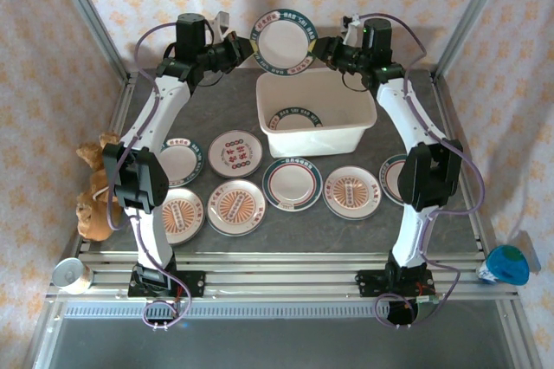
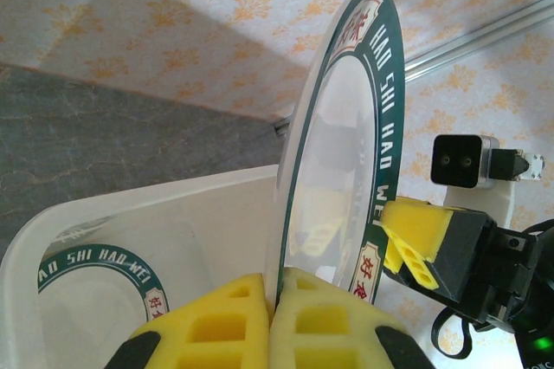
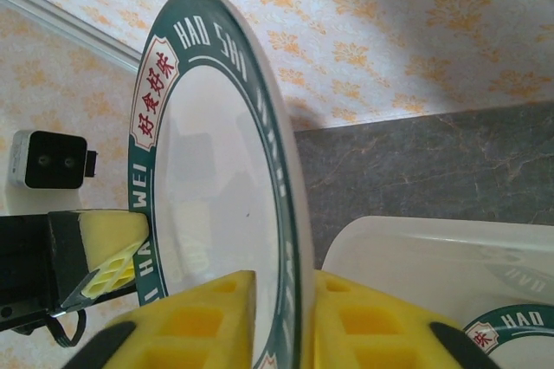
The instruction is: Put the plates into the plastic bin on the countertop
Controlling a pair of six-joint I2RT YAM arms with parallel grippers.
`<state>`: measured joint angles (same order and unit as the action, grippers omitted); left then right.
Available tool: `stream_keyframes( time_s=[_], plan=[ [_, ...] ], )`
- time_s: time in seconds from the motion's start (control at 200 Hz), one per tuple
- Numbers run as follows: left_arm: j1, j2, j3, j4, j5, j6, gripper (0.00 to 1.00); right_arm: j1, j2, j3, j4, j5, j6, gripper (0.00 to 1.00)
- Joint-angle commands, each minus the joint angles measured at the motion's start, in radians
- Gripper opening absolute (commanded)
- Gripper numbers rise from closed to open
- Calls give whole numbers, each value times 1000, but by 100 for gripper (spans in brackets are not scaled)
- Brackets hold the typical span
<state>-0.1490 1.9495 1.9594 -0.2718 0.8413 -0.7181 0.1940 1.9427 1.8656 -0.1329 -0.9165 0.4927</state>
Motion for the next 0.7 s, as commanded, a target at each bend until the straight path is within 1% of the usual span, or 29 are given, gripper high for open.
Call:
stream_keyframes(
  time_s=[0.0, 0.17, 0.205, 0.255, 0.315, 0.39, 0.43, 0.51, 0.566, 0.696],
  plan=[
    [-5, -27, -5, 62, 36, -7, 0, -5, 1, 22, 36, -19, 4, 18],
    [-5, -26, -4, 39, 25, 14, 0, -5, 1, 23, 17, -13, 3, 11],
    [-6, -26, -3, 27, 17, 22, 5, -5, 1, 23, 12, -10, 4, 10],
    [-5, -24, 3, 5, 7, 37, 8, -5, 0, 23, 6, -5, 1, 8],
    [-6, -26, 6, -11, -2, 50, 16, -8, -1, 23, 1, -3, 1, 6],
    [-5, -26, 6, -24, -11, 59, 20, -9, -1, 23, -7, 3, 2, 4],
    [-5, -26, 4, -33, -17, 65, 27, -10, -2, 23, -13, 9, 4, 2],
    [-5, -27, 2, -45, -29, 78, 36, -16, -2, 20, -15, 14, 21, 1],
    [-5, -30, 3, -52, -42, 87, 45, -22, -1, 15, -13, 15, 35, 0],
    [-3, -35, 20, -110, -86, 142, 55, -37, -19, -9, -36, 15, 20, 0]
  ],
)
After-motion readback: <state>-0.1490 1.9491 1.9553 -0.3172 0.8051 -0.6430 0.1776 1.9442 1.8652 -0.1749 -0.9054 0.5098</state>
